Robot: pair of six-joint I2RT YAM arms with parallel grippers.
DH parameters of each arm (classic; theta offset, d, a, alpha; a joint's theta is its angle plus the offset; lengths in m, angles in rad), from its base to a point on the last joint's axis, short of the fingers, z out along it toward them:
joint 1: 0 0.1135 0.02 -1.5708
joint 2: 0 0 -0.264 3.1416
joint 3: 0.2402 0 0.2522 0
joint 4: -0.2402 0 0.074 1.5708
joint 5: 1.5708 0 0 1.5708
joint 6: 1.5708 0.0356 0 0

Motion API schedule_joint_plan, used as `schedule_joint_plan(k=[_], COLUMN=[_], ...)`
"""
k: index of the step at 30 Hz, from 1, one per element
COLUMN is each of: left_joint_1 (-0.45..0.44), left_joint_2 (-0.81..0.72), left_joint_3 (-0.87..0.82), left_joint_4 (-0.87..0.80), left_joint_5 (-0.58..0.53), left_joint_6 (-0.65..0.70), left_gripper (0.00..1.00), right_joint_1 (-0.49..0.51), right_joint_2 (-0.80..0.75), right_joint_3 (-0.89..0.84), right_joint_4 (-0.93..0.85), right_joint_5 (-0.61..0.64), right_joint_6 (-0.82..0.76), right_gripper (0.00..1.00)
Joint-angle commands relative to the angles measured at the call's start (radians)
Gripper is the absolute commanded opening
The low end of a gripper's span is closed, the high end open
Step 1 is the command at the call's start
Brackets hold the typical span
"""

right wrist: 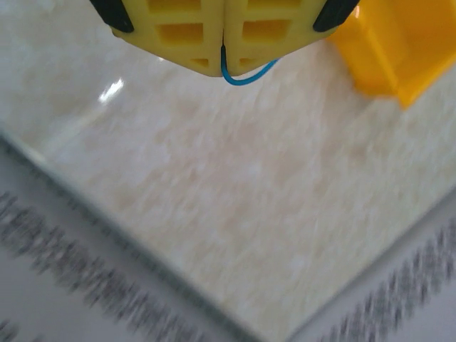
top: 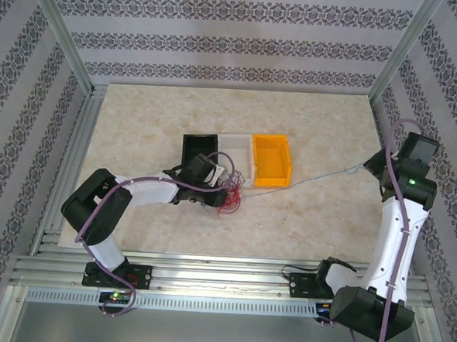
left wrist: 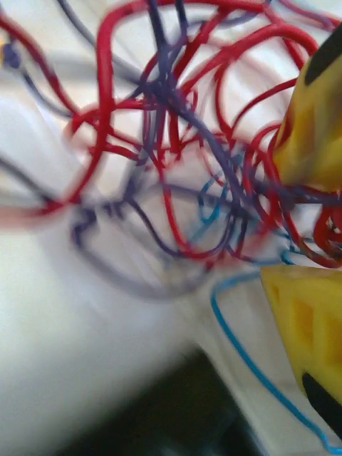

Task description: Untangle the cables

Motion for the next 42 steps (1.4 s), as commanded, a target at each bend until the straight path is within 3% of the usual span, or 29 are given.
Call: schedule_joint_plan(k=[1, 2, 5, 9, 12, 17, 21, 28, 35, 42], left_joint_1=[0.028, 0.028, 0.029, 0.029, 0.029, 0.028, 0.028, 0.028, 0.028, 0.028], left_joint_2=[0.021, 0.022, 0.022, 0.024, 0.032, 0.051, 0.045, 0.075, 0.067, 0.071], left_joint_3=[-0.052, -0.053, -0.054, -0.040, -0.030, -0.011, -0.017, -0.003, -0.005, 0.008], left_joint_4=[-0.157, -0.154, -0.144, -0.157, -0.156, -0.140, -0.107, -0.093, -0.072, -0.081], left_joint_5=[-0.044, -0.038, -0.031, -0.055, -0.054, -0.046, -0.049, -0.014, -0.016, -0.018], left_joint_6=[-0.027, -0.033, -0.038, -0.029, -0.024, -0.028, -0.034, -0.026, -0.020, -0.018], left_gripper=[0.50, 0.56, 0.62, 0.58, 0.45, 0.10, 0.00, 0.00, 0.00, 0.00], right_joint_1=[-0.017, -0.016, -0.014, -0.003, 0.028, 0.102, 0.166, 0.297, 0.448, 0.518], right_joint_2=[-0.007, -0.009, -0.019, -0.028, -0.033, -0.050, -0.052, 0.014, 0.112, 0.166], right_joint_3=[0.031, 0.017, -0.015, -0.018, 0.019, 0.109, 0.185, 0.292, 0.267, 0.178], right_joint_4=[0.149, 0.154, 0.159, 0.176, 0.207, 0.271, 0.323, 0.412, 0.473, 0.485], right_joint_5=[0.054, 0.043, 0.032, 0.012, -0.048, -0.147, -0.226, -0.349, -0.331, -0.284], right_joint_6=[0.040, 0.045, 0.048, 0.035, 0.019, -0.006, -0.022, 0.043, 0.046, 0.014], right_gripper=[0.00, 0.00, 0.00, 0.00, 0.00, 0.00, 0.00, 0.00, 0.00, 0.00])
